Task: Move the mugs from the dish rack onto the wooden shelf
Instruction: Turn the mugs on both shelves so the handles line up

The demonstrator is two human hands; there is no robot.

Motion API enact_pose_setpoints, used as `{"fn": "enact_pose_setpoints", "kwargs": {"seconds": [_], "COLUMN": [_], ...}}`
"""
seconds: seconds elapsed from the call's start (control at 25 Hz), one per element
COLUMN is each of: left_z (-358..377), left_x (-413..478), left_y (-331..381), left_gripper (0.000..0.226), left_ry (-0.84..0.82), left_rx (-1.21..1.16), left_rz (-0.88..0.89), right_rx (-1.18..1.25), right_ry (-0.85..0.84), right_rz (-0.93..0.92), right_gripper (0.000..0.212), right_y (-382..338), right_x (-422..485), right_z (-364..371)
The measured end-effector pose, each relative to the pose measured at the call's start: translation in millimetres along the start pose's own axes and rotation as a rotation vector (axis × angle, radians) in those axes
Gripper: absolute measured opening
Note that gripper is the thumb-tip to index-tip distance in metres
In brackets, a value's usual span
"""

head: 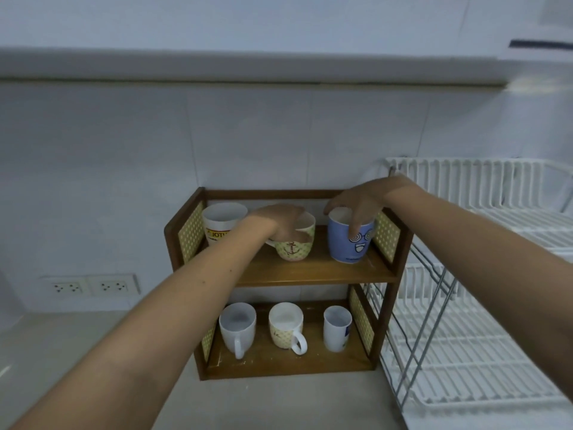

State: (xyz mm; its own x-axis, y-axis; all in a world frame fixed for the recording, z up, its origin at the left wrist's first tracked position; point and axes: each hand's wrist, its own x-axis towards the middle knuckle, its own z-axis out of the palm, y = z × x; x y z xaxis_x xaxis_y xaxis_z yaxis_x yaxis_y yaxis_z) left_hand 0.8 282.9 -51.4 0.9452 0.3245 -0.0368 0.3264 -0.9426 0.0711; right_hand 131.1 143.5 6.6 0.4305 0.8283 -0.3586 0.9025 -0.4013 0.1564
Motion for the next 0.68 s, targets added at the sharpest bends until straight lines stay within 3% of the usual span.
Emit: {"fn": "enact_pose_setpoints", "kwargs": {"seconds": [0.2, 0.32, 0.44, 0.52, 0.68], "left_z": [3.6, 4.0, 2.8, -1.3, -12.8], "left_x": [2.7, 1.8, 0.7, -2.0, -2.5], "left_y": [-3.5, -3.8, -4.9, -7.7, -15.5], "left_gripper": [0.088, 0.089, 0.087, 0.085, 0.078], "left_ry": [0.034, 0.063, 0.030, -0.025, -0.093], "left_rx": [0.081, 0.080, 0.040, -0.032, -0.046], "left_rz": [-0.063, -0.060, -0.035, -0.021, -0.004], "right_rx": [0.104, 0.138, -0.188, -0.184, 0.078], "right_ry": [-0.022, 0.124, 0.129, 0.115, -0.017], "right_rz": [-0.132, 0.115, 0.362, 0.337, 0.173], "right_gripper": [0.076, 0.069, 0.094, 0.092, 0.091], "right_y": [1.4, 3.6, -6.4, -9.6, -2.3], "right_x": [-12.0, -18.7, -12.8, -8.0, -11.1], "right_z": [1.4, -1.5, 13.2, 19.5, 4.0]}}
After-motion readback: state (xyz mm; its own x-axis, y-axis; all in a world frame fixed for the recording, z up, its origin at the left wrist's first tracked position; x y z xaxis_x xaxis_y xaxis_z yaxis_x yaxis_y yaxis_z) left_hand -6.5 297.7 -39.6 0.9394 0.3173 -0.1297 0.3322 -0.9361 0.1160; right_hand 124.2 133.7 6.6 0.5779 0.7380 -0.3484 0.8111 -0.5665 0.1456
